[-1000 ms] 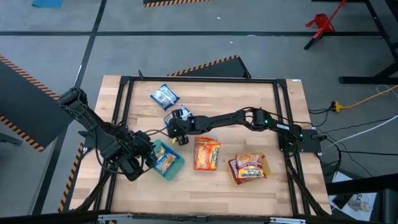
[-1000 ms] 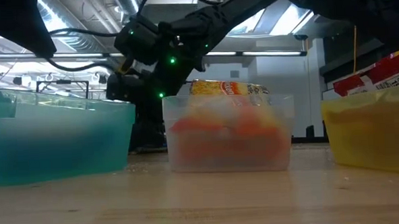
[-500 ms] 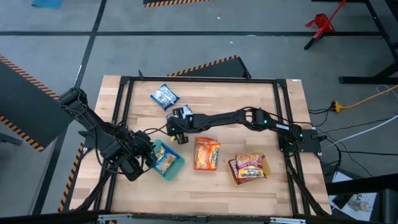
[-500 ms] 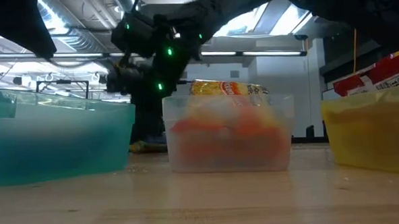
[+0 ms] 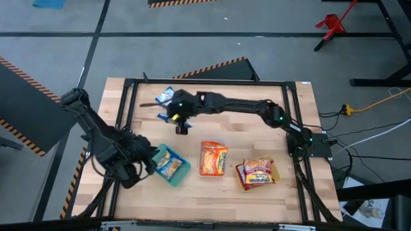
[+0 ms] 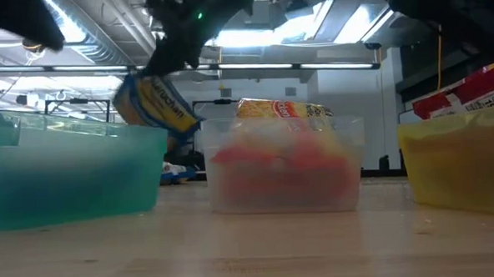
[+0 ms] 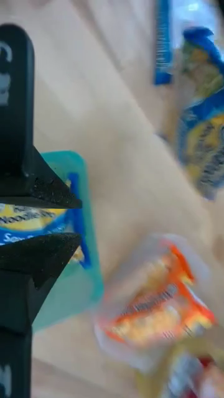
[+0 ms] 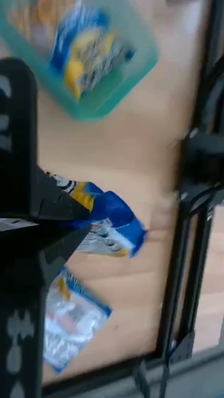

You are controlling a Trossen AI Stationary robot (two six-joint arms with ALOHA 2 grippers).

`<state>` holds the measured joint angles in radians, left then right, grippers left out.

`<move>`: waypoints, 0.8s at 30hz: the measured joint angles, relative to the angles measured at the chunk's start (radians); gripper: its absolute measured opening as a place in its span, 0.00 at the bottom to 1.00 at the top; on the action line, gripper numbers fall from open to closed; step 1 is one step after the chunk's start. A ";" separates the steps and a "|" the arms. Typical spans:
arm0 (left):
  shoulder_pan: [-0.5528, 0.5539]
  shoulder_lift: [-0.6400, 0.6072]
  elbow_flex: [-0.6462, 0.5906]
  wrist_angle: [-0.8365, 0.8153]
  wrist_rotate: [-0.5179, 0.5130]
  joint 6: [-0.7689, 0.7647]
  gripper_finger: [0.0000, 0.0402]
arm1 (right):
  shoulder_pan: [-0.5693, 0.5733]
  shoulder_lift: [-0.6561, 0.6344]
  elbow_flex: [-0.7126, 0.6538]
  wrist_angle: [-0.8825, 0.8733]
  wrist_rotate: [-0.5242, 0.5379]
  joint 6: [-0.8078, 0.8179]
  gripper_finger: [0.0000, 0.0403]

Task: Sort Maruchan noodles
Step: Put the right blue noodle pack into the green bin

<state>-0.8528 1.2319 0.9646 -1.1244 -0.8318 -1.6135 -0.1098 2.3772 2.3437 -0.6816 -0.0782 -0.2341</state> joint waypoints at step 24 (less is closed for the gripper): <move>-0.092 -0.481 0.001 -0.408 -0.276 -0.078 0.04 | 0.118 -0.102 -0.001 0.023 -0.174 0.062 0.00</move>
<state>-0.9447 0.7513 0.9657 -1.5323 -1.1082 -1.6913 0.0082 2.2752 2.3432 -0.6587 -0.2524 -0.1724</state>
